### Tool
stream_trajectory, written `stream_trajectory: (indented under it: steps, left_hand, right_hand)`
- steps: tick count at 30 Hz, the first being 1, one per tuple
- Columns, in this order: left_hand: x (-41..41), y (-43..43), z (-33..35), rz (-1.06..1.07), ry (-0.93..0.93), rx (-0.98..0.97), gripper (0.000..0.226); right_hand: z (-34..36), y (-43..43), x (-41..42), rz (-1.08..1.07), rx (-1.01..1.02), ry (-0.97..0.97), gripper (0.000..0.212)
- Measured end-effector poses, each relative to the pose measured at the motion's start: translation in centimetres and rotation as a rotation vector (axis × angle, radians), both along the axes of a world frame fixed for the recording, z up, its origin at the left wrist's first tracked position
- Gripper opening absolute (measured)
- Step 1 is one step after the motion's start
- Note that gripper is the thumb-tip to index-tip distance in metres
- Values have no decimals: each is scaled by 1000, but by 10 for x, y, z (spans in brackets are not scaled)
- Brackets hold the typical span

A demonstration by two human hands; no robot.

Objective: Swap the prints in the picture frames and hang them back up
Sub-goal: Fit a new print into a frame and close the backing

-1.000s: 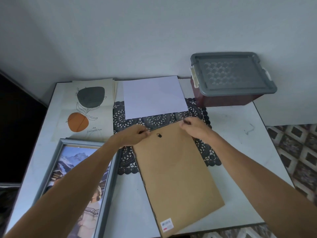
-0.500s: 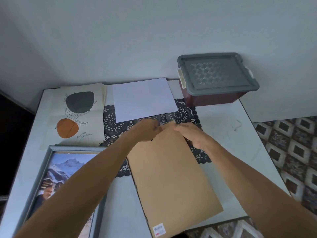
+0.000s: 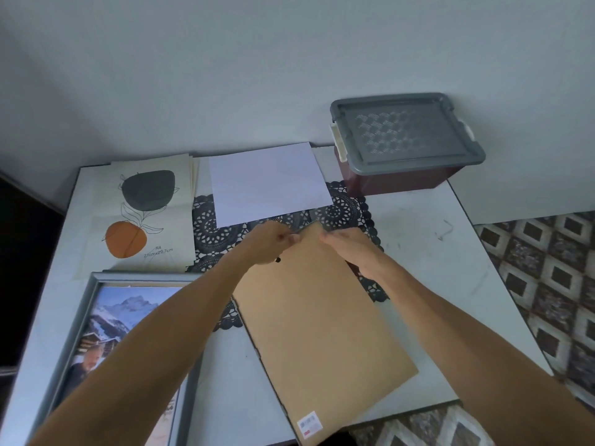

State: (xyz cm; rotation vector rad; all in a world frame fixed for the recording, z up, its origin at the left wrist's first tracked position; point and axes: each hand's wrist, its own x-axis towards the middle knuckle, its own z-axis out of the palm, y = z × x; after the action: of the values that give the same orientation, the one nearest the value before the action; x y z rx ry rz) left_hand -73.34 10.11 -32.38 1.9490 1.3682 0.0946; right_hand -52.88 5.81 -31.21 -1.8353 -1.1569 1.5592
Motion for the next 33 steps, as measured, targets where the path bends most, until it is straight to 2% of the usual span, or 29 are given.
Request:
stream_trajectory:
  steps: [2, 5, 8, 11, 15, 18, 21, 23, 25, 27, 28, 29, 31, 33]
  left_hand:
    - [-4, 1, -3, 26, 20, 15, 46]
    - [-3, -1, -3, 21, 79, 19, 46]
    - [10, -3, -2, -5, 202, -33, 58]
    - [18, -5, -4, -9, 315, -30, 69]
    - [20, -5, -6, 91, 179, -148, 62]
    - [19, -4, -8, 147, 117, -181, 72]
    - [17, -2, -14, 174, 143, -125, 72]
    - [17, 0, -15, 206, 183, -51, 66]
    - [18, 0, -11, 272, 227, 2, 61]
    - [19, -2, -5, 311, 255, 60, 57]
    - [20, -5, -2, 308, 268, 116, 56]
    - [22, -8, 1, 288, 276, 171, 57]
    - [32, -19, 7, 188, 281, 256, 65]
    - [46, -37, 8, 26, 281, 294, 73]
  right_hand:
    - [-1, -3, 10, 38, -95, 55, 50]
    - [-2, -9, 23, 151, -138, 79, 31]
    - [-7, -13, 25, 162, -97, 112, 22]
    - [-11, -11, 24, 165, -31, 61, 23]
    - [-18, -9, 22, 140, 14, -9, 19]
    - [-19, -10, 20, 162, 46, -42, 22]
    - [-12, -12, 20, 188, 58, -41, 25]
    - [-10, -15, 26, 205, -51, -27, 26]
    - [-12, -20, 36, 236, -174, -47, 12]
    - [-15, -25, 46, 270, -219, -60, 27]
    - [-19, -26, 51, 275, -241, -69, 22]
    - [-17, -29, 53, 274, -247, -61, 17]
    - [-18, -31, 56, 257, -260, -21, 36]
    - [-20, -33, 55, 236, -246, -29, 38]
